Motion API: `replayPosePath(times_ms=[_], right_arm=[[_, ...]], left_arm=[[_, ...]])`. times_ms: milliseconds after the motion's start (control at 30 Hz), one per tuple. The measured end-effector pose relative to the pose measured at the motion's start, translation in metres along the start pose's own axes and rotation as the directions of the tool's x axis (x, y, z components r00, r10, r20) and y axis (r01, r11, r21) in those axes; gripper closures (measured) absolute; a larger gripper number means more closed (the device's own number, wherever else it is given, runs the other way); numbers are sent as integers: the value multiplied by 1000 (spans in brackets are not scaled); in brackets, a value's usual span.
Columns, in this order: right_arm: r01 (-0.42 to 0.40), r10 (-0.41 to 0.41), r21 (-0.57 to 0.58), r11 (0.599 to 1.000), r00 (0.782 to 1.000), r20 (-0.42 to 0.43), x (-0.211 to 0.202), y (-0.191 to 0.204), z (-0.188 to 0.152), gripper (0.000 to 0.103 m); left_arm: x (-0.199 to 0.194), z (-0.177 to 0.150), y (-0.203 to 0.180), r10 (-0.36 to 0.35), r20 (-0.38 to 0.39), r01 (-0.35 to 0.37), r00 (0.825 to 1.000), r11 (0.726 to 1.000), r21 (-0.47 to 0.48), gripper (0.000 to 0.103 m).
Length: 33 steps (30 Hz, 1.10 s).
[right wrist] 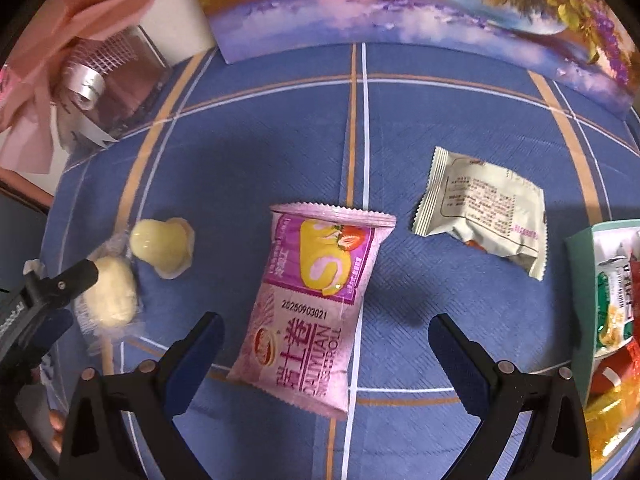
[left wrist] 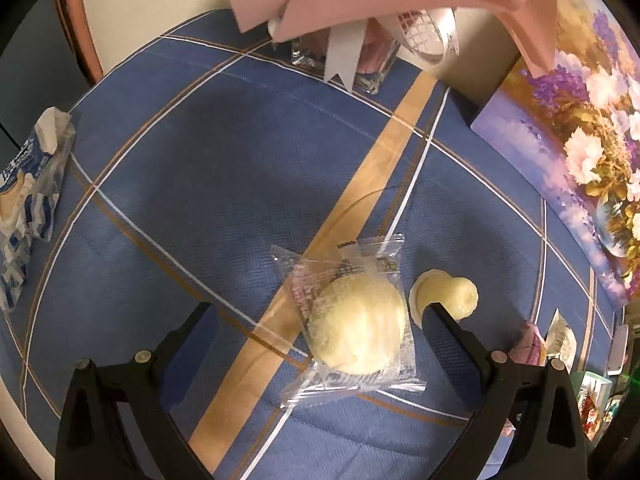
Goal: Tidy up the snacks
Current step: 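Move right tool over pink Swiss roll pack while left tool approaches wrapped round bun, then close right tool on pink Swiss roll pack while left tool grasps wrapped round bun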
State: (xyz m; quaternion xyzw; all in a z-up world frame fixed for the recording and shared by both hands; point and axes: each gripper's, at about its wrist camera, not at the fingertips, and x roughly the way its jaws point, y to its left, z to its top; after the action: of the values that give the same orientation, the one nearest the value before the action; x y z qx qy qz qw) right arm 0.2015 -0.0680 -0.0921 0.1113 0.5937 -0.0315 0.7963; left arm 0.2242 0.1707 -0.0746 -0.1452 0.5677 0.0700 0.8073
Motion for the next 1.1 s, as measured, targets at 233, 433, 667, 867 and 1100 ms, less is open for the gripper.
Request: replayPosePath(times_ms=[233,433,667,867,1100], right_arm=[[41,-41,-24,999,999,-11,15,10,0,0],[89,-90,-63,994,996,-10,24,20,-2,0],[136,-137,-101,985,991,-4,36,37,-2,0],[132,-132,-96,987,991,5,36,40,-9,2],[155,-152,-71,985,987,47,21,25,-8,35]], left_arm=[[19,-2,-9,20,-33,-20,999,1000,25,2],[27,-4,-19,29,-39,-27,999,999,46,2],[32,-5,-17,-6,-51,7,999,1000,28,18],[30,-5,-11,-13,-45,14,999,1000,2,31],[24,-5,0,-54,-33,53,998,998,-32,46]])
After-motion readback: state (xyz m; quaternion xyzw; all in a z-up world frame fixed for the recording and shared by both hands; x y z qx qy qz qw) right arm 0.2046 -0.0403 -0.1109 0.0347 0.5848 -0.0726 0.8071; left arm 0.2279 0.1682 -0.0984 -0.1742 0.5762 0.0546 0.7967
